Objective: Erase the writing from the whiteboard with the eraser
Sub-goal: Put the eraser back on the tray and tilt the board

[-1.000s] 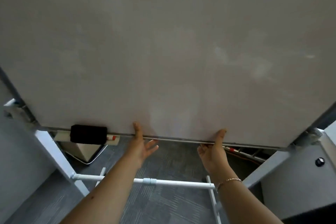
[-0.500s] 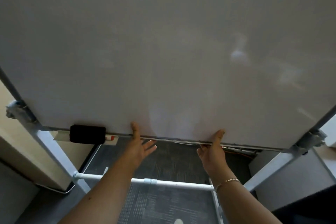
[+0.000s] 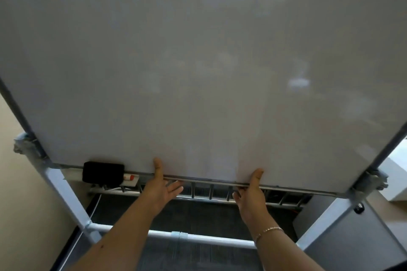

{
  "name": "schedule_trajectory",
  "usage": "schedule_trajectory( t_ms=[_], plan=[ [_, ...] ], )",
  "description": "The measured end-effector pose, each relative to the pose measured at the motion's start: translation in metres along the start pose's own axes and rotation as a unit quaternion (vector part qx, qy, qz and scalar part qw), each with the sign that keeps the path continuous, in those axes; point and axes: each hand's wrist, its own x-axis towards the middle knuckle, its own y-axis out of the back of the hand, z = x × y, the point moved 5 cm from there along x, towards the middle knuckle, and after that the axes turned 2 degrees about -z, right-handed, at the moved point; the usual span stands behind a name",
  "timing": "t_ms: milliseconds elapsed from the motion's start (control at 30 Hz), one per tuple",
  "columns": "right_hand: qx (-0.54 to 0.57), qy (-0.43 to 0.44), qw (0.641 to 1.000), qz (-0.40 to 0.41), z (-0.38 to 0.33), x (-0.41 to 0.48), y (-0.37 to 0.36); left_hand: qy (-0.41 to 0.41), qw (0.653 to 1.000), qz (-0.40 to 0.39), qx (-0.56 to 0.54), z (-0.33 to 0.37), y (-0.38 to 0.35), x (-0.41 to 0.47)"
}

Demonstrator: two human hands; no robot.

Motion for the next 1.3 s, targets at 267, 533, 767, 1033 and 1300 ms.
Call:
schedule_trajectory(
  t_ms=[267,533,767,1033,1300],
  plan=[
    [-0.003,-0.011,1.000,-0.025,-0.037,0.071,-0.015,-0.006,1.000,-0.001,0.018,0.013,-0.043,0.057],
    [-0.006,-0.013,1.000,-0.023,-0.061,0.117,-0.032,-0.002,0.999,-0.010,0.032,0.025,-0.074,0.092],
    [0.005,-0.012,1.000,-0.021,-0.070,0.150,-0.048,-0.004,1.000,-0.003,0.023,0.044,-0.091,0.133],
    [0.007,-0.001,1.000,-0.021,-0.084,0.183,-0.063,-0.006,0.999,-0.020,0.031,0.057,-0.109,0.173],
    [-0.016,0.011,1.000,-0.006,-0.095,0.204,-0.073,-0.009,1.000,-0.016,0.025,0.060,-0.120,0.191]
  ],
)
